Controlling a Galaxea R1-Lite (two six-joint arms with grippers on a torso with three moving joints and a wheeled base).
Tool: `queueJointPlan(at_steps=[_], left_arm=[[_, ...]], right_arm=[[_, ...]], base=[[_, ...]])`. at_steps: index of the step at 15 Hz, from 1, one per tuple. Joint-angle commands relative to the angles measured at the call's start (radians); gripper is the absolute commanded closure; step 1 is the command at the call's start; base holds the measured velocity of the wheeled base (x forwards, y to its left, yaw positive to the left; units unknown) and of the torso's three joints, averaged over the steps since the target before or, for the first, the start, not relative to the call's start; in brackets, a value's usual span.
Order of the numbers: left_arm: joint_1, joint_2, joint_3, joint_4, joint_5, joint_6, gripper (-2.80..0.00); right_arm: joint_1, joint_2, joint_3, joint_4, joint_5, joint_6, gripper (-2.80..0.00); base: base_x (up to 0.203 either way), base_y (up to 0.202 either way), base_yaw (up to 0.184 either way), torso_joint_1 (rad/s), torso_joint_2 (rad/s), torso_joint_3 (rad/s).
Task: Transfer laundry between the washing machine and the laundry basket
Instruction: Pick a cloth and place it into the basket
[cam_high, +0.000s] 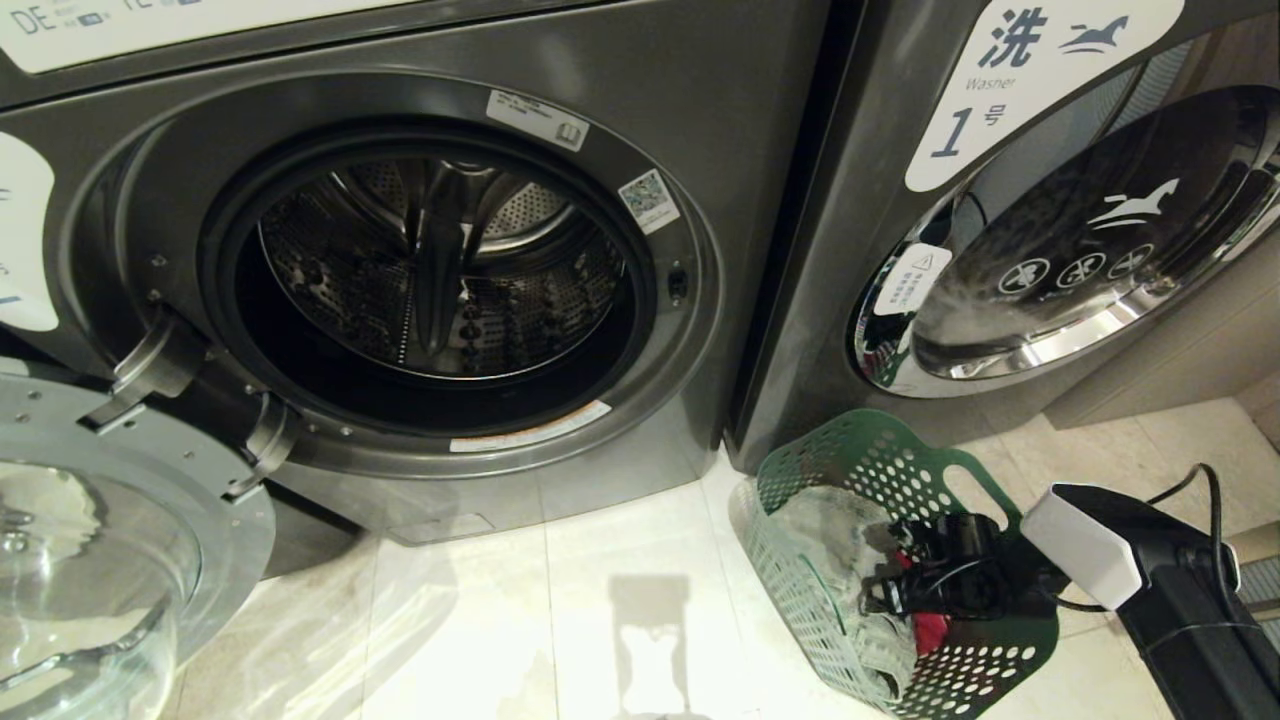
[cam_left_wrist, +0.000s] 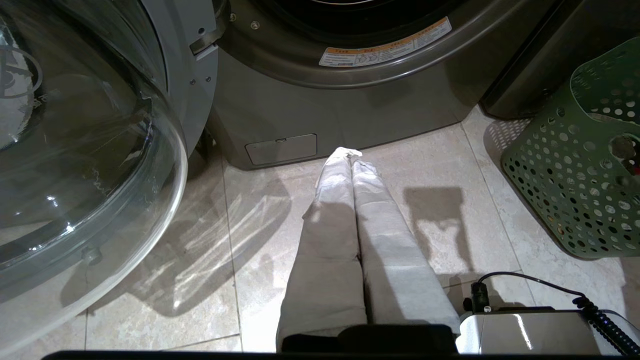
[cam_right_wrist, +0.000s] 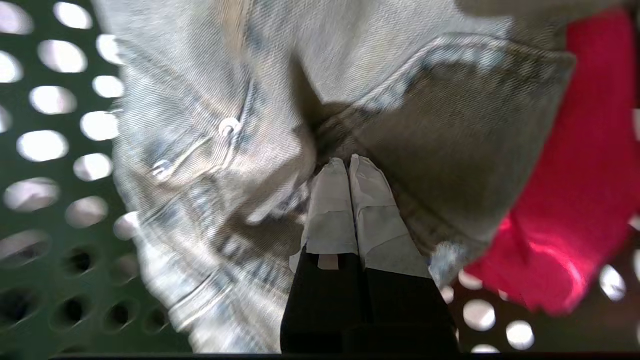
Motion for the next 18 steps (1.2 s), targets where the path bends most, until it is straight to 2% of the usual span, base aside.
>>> queueJointPlan(at_steps=[1,7,11,13,14,18], left_arm=[[0.000,0.002,0.000,0.000,0.000,0.000,0.00],[0.000,0.001,0.000,0.000,0.000,0.000,0.00],[0.000,0.002,0.000,0.000,0.000,0.000,0.00],[0.000,0.000,0.000,0.000,0.000,0.000,0.00],[0.000,0.002,0.000,0.000,0.000,0.000,0.00],[0.000,0.000,0.000,0.000,0.000,0.000,0.00]], right_arm=[[-0.003,-0.143,0.098,-0.004,0.005,0.001,0.00],[0.016,-0.410,0.374,-0.012,0.008,0.004,0.00],[0.025,-0.344,0.375,-0.127,0.004,-0.014,0.00],[0.023,-0.326,0.379,-0.044,0.005,-0.108,0.00],[0.012,-0.318,0.375,0.012,0.006,-0.156,-2.80],[-0.039,-0.303,0.373,0.105,0.029,-0.196,-2.80]], base=[[0.000,0.000,0.000,0.000,0.00,0.000],[0.000,0.000,0.000,0.000,0.00,0.000],[0.000,0.000,0.000,0.000,0.00,0.000],[0.000,0.000,0.000,0.000,0.00,0.000],[0.000,0.000,0.000,0.000,0.00,0.000],[0.000,0.000,0.000,0.000,0.00,0.000]])
